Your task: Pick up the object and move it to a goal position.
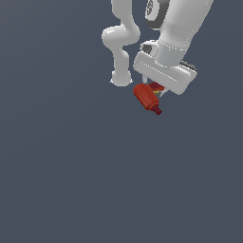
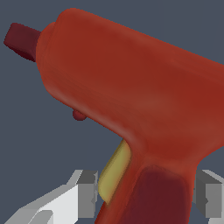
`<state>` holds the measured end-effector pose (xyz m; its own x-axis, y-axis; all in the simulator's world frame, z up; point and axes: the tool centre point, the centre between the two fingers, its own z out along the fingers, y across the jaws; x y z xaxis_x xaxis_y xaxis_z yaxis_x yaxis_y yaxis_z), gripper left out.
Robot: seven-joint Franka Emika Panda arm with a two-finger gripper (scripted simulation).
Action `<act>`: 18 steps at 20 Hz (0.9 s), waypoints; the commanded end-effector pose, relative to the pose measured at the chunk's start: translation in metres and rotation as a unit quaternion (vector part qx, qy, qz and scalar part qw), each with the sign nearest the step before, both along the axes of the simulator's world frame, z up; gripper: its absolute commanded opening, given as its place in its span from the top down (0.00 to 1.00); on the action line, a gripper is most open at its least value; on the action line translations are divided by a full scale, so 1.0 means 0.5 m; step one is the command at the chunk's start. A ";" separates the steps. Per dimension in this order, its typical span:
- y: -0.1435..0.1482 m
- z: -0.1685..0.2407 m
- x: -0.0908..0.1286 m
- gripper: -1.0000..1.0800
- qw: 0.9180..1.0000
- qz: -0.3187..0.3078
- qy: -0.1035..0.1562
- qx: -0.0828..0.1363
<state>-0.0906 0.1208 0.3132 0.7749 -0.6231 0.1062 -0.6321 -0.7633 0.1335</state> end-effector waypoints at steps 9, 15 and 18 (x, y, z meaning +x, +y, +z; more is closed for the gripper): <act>0.136 0.197 -0.029 1.00 1.000 0.000 -0.001 0.001; 0.194 0.277 -0.038 1.00 1.000 0.000 -0.001 0.002; 0.214 0.304 -0.040 1.00 1.000 0.000 -0.001 0.002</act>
